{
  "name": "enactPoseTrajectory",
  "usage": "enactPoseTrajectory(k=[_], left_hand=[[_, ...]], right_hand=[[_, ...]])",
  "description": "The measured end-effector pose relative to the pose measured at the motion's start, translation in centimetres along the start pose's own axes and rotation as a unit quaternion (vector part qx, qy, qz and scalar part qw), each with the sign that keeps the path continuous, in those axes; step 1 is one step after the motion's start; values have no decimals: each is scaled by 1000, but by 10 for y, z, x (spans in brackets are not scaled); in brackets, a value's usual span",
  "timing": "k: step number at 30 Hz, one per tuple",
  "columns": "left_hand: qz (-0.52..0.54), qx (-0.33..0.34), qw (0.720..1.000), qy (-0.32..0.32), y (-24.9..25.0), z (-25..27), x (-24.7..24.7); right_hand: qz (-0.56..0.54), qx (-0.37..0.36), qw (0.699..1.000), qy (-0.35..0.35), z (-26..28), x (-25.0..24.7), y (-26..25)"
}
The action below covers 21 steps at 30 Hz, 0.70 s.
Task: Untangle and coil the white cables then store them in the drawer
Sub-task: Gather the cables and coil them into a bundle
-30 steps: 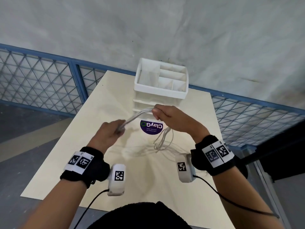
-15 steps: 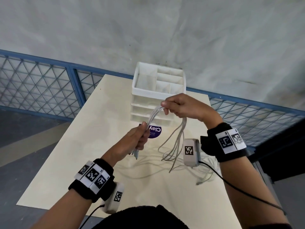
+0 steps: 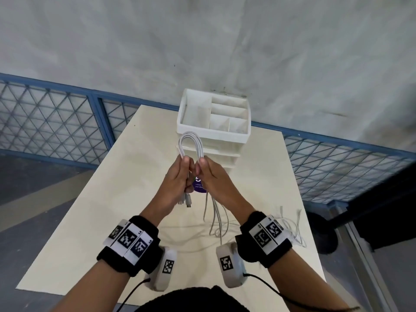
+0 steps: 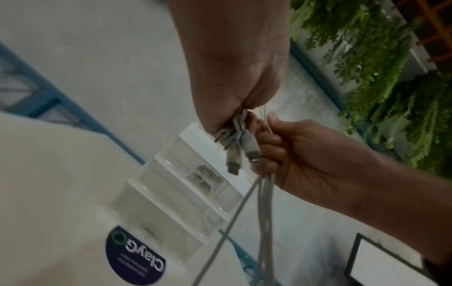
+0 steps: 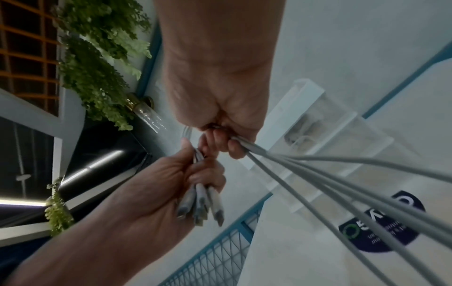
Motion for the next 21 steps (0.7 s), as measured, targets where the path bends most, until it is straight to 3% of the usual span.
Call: enactPoseTrajectory(k=[6,10,16,18,21], left_hand=[[-23,-18,998,51,1,-1,1],[-5,-27,1000,10,-1,-3,8],[125,-48,990,-49,-6,-6,17],[192,-29,981,-12,-1,-13,7],[331,9,940,81,9,-22,-35]], right_hand=[[-9,48,997,-58,-3,11,9],[-31,67,993,-92,2,14,6],[-36,86,983,-156,7,19,3],[-36,97,977,-184,12,21,9],[-22,125,960,-249,30,18,31]])
Point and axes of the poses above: each hand's wrist, its own z-axis away from the middle knuckle, its own x-axis out of the palm, y = z × x, the point moved 8 cm from there along -z, towards the middle knuckle, and after that the axes turned 8 degrees about -y, right-handed, at the moved point
